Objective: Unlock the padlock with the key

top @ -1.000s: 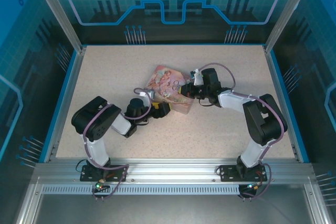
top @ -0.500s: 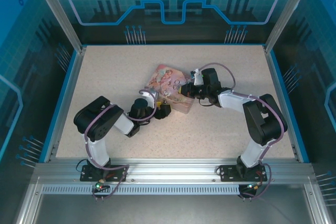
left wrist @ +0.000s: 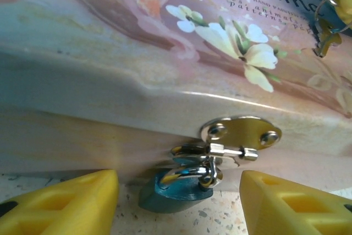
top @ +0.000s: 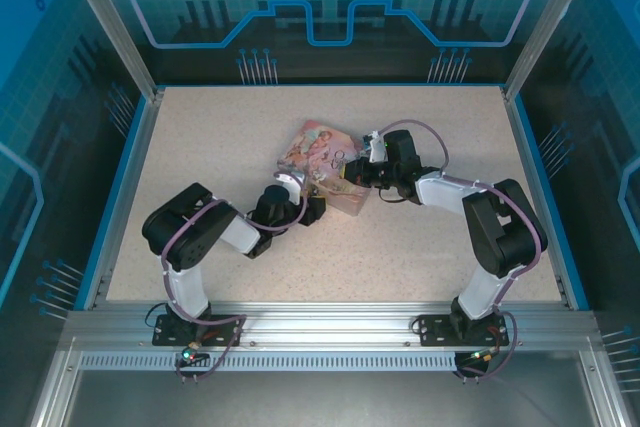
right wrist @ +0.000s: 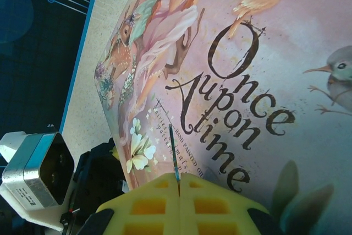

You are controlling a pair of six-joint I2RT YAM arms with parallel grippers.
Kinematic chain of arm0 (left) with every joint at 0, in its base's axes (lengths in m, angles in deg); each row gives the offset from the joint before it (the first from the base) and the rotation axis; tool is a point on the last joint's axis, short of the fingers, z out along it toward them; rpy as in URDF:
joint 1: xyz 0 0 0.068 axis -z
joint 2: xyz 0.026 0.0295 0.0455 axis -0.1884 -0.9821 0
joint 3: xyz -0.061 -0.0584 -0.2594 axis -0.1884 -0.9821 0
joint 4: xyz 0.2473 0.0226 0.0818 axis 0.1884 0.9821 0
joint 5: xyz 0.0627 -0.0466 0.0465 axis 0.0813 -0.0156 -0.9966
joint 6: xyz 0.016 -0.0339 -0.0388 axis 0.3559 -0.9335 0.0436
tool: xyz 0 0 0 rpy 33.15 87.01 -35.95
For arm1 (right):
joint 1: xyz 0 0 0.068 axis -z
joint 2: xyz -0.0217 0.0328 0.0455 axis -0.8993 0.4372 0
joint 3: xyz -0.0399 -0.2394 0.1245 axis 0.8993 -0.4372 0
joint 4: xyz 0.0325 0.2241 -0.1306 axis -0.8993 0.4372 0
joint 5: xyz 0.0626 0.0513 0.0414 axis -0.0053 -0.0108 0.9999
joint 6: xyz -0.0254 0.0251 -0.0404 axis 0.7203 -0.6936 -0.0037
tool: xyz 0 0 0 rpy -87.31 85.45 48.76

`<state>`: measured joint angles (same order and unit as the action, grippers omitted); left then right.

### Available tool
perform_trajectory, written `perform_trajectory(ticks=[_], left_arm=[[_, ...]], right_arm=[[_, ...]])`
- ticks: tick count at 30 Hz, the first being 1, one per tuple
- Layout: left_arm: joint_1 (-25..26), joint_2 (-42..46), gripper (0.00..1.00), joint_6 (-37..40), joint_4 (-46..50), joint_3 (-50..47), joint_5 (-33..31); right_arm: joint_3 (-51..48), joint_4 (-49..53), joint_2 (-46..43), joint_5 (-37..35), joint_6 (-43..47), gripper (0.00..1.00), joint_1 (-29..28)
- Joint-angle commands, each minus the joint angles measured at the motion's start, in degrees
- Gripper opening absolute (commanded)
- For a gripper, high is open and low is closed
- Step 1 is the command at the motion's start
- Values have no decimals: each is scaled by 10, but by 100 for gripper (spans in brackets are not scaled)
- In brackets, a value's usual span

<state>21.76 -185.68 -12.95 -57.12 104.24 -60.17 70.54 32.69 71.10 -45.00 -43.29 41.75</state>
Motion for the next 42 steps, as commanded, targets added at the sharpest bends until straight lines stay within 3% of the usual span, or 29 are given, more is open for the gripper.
perform_trajectory(ticks=[1,17,26,36,42], left_arm=[[10,-6,59,35,0,24,-31],[23,-13,35,58,22,57,-63],[29,44,29,17,150,80,-61],[45,146,27,-98,344,112,-56],[58,197,17,-183,449,145,-37]], right_arm=[[-6,9,3,-6,7,0,2],[-7,5,1,-3,8,0,1],[-11,1,-45,-11,31,0,3],[-60,128,-208,-64,143,0,5],[-146,202,-346,-49,191,0,-6]])
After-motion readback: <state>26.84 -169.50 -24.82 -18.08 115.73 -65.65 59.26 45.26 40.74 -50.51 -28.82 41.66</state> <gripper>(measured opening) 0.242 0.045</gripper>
